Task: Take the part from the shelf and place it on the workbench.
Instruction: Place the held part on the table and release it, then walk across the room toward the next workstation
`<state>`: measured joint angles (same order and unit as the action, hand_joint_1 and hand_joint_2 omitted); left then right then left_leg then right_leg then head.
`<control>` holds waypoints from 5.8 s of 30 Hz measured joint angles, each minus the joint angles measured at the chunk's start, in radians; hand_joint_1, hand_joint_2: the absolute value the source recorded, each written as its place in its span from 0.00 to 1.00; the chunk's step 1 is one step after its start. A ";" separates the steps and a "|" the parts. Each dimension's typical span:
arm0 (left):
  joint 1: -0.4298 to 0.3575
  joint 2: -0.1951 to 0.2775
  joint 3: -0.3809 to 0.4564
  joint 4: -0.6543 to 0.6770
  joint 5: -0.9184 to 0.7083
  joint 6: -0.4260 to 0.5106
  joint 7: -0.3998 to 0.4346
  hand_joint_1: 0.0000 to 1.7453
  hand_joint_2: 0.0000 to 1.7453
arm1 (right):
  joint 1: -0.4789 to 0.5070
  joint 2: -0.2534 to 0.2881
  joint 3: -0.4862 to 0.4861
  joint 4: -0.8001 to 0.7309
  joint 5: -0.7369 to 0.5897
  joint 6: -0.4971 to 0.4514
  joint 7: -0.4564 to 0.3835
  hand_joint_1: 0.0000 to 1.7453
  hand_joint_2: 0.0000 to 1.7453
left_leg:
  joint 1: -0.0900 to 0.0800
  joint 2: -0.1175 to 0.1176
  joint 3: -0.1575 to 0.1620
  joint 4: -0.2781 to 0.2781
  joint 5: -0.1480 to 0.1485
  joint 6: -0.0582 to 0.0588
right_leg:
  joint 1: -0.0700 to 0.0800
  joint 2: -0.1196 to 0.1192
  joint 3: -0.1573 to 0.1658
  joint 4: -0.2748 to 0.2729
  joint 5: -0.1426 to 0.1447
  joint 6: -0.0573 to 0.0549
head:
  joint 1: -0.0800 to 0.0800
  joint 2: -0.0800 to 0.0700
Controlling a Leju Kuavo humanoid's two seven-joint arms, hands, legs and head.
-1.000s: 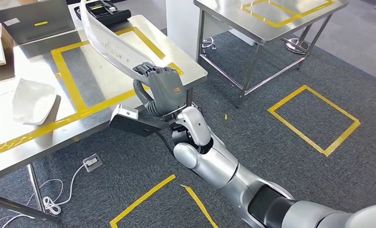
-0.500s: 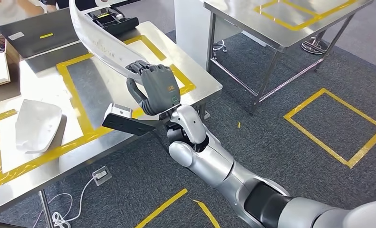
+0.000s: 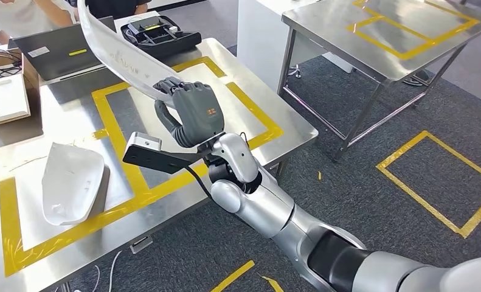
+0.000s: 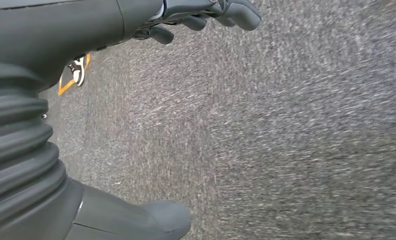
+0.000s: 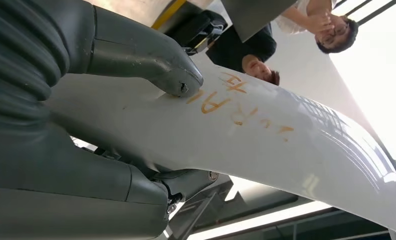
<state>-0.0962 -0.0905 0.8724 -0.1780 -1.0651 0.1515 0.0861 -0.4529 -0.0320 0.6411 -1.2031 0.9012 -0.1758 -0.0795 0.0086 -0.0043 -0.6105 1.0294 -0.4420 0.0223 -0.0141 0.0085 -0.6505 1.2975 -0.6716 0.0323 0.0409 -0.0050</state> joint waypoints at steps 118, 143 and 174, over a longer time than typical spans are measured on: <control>-0.058 -0.009 -0.019 0.008 -0.082 -0.063 0.131 0.00 0.00 | -0.416 0.028 -0.101 0.373 -0.156 -0.131 -0.144 0.00 0.00 | -0.007 0.012 -0.056 0.029 0.015 -0.046 | 0.004 -0.007 0.075 -0.269 0.193 -0.047 | 0.011 0.000; 0.015 -0.032 -0.010 0.009 -0.090 -0.065 0.077 0.00 0.00 | -0.081 -0.318 -0.470 0.757 -0.527 -0.019 -0.197 0.00 0.00 | -0.026 -0.020 -0.020 0.014 0.010 0.020 | 0.042 -0.010 0.073 -0.183 0.181 -0.039 | 0.030 0.000; 0.004 0.022 0.001 0.016 -0.080 -0.092 0.048 0.00 0.00 | 0.447 0.045 -0.955 1.032 -0.836 0.216 0.244 0.00 0.00 | -0.007 0.012 -0.001 -0.011 0.002 -0.021 | 0.003 -0.007 0.139 -0.239 0.143 -0.008 | 0.036 0.000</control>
<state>-0.0921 -0.0684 0.8735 -0.1622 -1.1452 0.0599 0.1340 -0.0058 0.0132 -0.3137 -0.1716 0.0649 0.0403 0.1644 0.0012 0.0075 -0.6112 1.0180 -0.4397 0.0018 -0.0106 0.0012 -0.5119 1.0581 -0.5282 0.0243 0.0765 -0.0050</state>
